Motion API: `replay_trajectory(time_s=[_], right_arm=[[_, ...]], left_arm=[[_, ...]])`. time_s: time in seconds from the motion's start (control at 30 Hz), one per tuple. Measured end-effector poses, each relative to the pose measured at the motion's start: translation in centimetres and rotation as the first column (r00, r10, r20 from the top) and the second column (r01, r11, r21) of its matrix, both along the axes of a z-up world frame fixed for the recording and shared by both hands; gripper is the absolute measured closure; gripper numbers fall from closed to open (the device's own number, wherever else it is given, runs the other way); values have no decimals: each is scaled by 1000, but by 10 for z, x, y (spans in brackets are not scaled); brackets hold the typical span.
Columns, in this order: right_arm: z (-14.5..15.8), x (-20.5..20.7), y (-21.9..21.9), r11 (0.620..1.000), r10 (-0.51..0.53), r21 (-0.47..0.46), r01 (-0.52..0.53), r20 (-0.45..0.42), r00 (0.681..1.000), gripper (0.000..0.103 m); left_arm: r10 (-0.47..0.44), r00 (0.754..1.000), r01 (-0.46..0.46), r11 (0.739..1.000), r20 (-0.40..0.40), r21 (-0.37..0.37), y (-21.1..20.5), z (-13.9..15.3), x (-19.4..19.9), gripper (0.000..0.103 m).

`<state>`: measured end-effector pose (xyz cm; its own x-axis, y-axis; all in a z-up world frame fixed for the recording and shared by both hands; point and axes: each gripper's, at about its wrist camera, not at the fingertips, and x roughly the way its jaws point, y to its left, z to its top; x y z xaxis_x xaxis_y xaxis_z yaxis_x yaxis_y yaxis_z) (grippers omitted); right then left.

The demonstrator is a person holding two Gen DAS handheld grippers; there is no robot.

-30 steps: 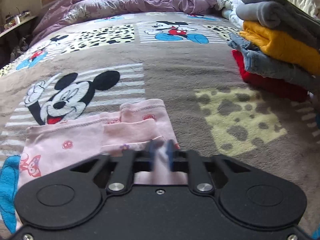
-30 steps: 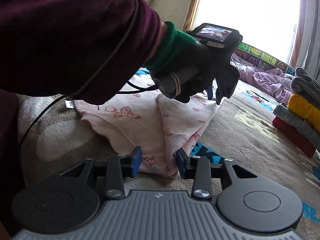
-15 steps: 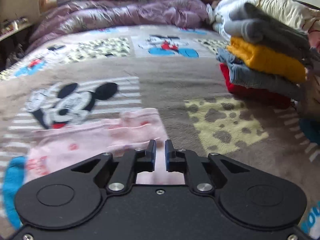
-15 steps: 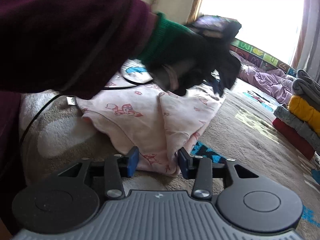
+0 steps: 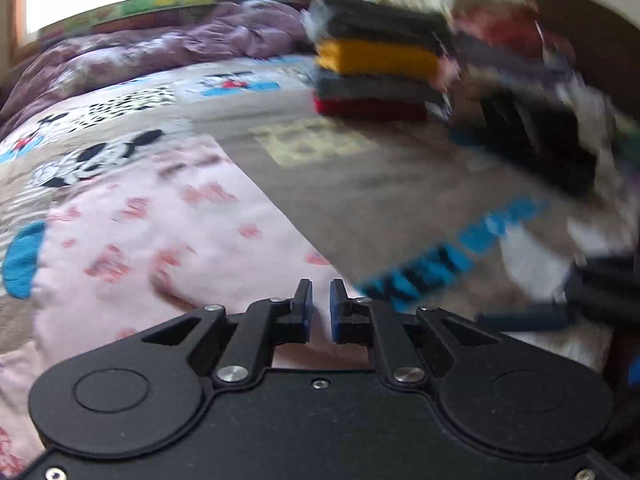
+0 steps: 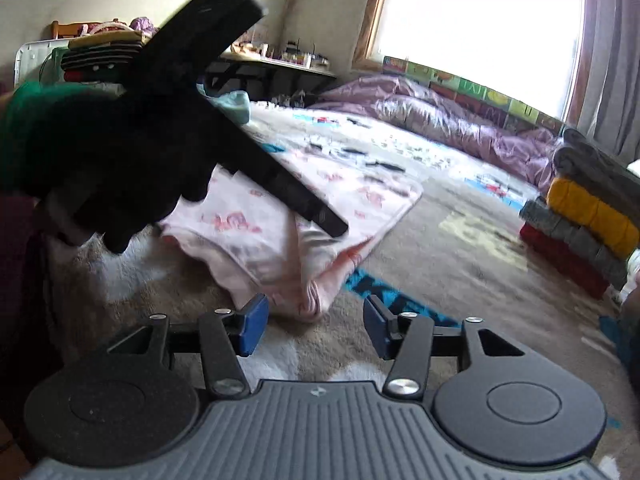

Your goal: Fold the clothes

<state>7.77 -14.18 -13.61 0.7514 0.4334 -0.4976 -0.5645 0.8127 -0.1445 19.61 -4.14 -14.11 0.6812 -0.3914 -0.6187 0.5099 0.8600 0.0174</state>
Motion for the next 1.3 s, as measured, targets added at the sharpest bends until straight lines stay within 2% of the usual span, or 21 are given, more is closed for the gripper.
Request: replay_trajectory(time_s=[0.07, 0.17, 0.23, 0.37, 0.4, 0.47, 0.5, 0.53, 0.63, 0.73, 0.8, 0.87, 0.9, 0.97, 1.03, 1.13, 1.23, 1.3], right_arm=[[-2, 4, -7, 1000, -5, 22, 6, -44, 999, 62], [0, 11, -21, 996, -37, 73, 44, -84, 996, 67], [4, 16, -31, 989, -81, 120, 89, -74, 994, 68], [9, 27, -44, 965, -187, 179, 192, -43, 981, 68], [8, 31, -44, 961, -205, 178, 209, -41, 978, 68], [7, 39, -38, 961, -224, 156, 226, -35, 974, 68], [9, 41, -33, 965, -216, 146, 218, -29, 976, 68], [10, 42, -28, 969, -207, 135, 208, -21, 978, 68], [16, 43, -5, 984, -156, 95, 153, 27, 987, 68], [14, 39, 15, 994, -92, 58, 87, 78, 993, 68], [7, 38, 27, 998, -57, 27, 55, 83, 995, 68], [-11, 48, 29, 998, -55, 15, 56, -14, 998, 68], [-18, 52, 28, 998, -59, 16, 60, -55, 997, 66], [-11, 50, 23, 996, -82, 37, 84, -56, 995, 65], [-6, 45, 16, 992, -103, 69, 107, -54, 993, 63], [-4, 33, 4, 981, -132, 132, 141, -79, 988, 62], [-6, 24, -7, 965, -157, 191, 179, -126, 979, 57], [-8, 21, -12, 952, -161, 233, 197, -163, 973, 54]], left_arm=[[-8, 999, 7, 1000, 40, 23, -3, -6, -5, 97], [-14, 999, 15, 1000, 41, -21, 6, 3, -11, 96], [-28, 999, 30, 998, 33, -54, 13, 6, -19, 96], [-38, 998, 40, 999, 45, -31, 13, -5, -26, 96], [-34, 998, 36, 998, 46, -52, 16, -3, -27, 96], [-21, 999, 25, 994, 44, -105, 26, 6, -29, 88], [-14, 999, 20, 991, 51, -131, 32, 10, -33, 70], [4, 999, 4, 986, 48, -165, 41, 13, -35, 59], [76, 997, -67, 961, 23, -268, 74, 19, -40, 60], [173, 985, -161, 919, 0, -360, 110, 25, -45, 60], [259, 966, -239, 881, -7, -408, 137, 28, -49, 60], [351, 936, -322, 838, -16, -440, 162, 31, -56, 59], [396, 918, -362, 814, -22, -454, 175, 32, -59, 59], [490, 871, -451, 759, -45, -469, 199, 32, -67, 59], [583, 809, -540, 687, -75, -487, 223, 31, -74, 59], [692, 707, -655, 561, -146, -507, 257, 24, -83, 59], [755, 612, -734, 431, -236, -525, 286, 15, -93, 59], [775, 565, -770, 371, -283, -520, 301, 10, -97, 58]])
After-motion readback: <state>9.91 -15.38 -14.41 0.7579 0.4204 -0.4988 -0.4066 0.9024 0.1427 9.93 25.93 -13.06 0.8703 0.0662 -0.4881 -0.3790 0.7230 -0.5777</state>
